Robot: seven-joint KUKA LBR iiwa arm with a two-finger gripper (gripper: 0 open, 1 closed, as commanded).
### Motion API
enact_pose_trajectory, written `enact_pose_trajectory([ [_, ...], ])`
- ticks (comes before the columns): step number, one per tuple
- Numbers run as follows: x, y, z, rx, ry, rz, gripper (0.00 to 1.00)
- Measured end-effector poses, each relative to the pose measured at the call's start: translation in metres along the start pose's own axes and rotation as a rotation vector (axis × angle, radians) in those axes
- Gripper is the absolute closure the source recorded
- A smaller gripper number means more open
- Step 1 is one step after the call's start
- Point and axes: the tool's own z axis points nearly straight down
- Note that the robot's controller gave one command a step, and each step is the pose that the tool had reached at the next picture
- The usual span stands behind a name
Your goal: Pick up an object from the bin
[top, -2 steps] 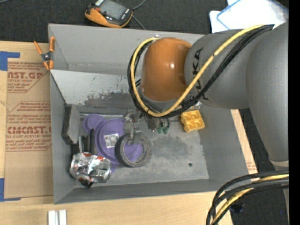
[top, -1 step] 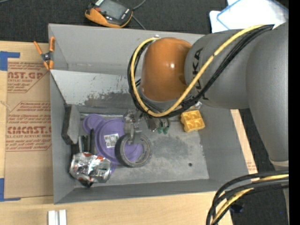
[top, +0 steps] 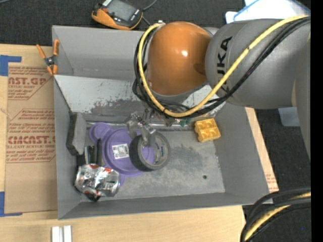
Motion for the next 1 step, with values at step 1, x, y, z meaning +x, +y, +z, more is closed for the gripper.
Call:
enact_pose_trajectory([
  [1,0.0026,-0.0023,0.0857,0.000,-0.001,0.241,1.00],
])
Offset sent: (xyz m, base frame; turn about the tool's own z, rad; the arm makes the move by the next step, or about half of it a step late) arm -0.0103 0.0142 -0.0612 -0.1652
